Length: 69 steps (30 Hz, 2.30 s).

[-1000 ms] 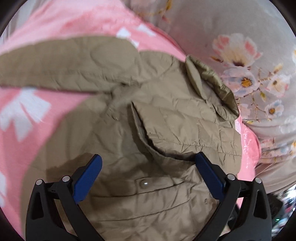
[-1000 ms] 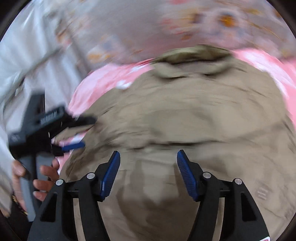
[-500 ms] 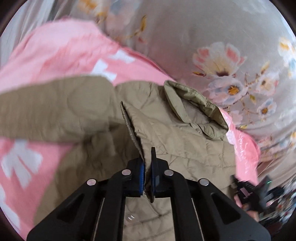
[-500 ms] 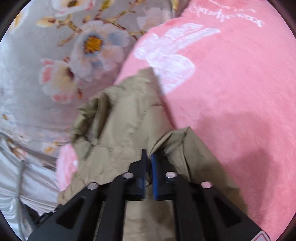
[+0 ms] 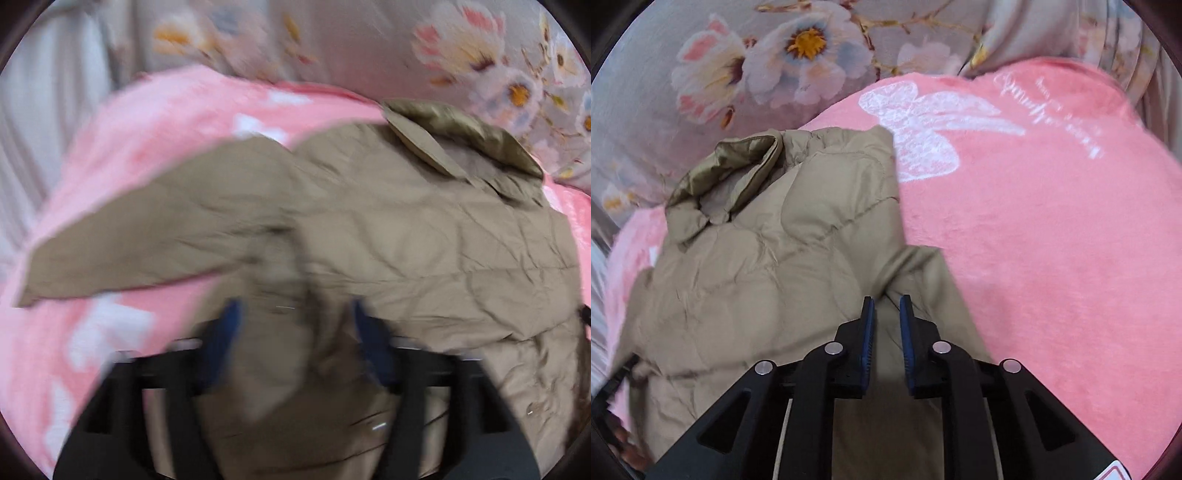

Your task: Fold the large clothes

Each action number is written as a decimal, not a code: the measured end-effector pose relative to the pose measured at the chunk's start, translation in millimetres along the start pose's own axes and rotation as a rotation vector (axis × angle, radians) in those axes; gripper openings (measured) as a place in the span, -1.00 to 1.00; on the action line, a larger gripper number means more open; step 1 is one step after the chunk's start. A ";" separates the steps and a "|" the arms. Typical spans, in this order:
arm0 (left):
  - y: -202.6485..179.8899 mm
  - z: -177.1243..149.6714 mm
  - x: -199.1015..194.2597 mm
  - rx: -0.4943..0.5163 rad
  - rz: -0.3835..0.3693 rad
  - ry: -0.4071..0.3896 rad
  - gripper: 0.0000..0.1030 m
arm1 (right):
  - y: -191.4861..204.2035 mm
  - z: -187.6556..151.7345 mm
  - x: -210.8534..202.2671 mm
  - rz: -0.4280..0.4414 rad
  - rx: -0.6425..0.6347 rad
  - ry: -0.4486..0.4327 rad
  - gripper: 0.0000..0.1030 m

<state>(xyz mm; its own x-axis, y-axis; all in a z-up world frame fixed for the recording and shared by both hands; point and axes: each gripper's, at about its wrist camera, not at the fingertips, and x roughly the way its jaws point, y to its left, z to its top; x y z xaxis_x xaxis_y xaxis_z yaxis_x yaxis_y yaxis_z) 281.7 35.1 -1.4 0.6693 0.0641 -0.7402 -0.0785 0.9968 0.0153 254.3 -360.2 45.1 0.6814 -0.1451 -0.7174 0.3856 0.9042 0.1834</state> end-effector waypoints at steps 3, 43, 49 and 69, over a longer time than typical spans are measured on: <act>10.3 8.6 -25.3 -0.041 -0.050 -0.033 0.36 | 21.7 -2.7 -31.0 0.075 -0.047 -0.062 -0.60; 75.9 -67.0 -11.4 -0.405 -0.412 -0.117 0.69 | 104.6 -63.4 0.4 0.198 -0.221 0.011 -0.18; 264.5 -93.9 -3.8 -0.660 -0.078 -0.061 0.76 | 85.0 -106.7 -54.9 0.324 -0.185 -0.025 0.33; 286.2 -11.1 -48.4 -0.629 -0.141 -0.213 -0.92 | 81.0 -144.3 -53.1 0.334 -0.155 -0.009 0.55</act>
<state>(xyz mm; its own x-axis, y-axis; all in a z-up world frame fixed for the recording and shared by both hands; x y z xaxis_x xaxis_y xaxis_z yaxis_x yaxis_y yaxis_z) 218.6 316.7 31.3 0.8306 0.0079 -0.5569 -0.3517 0.7827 -0.5134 159.6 -221.3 1.1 0.7594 0.1658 -0.6291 0.0424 0.9523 0.3022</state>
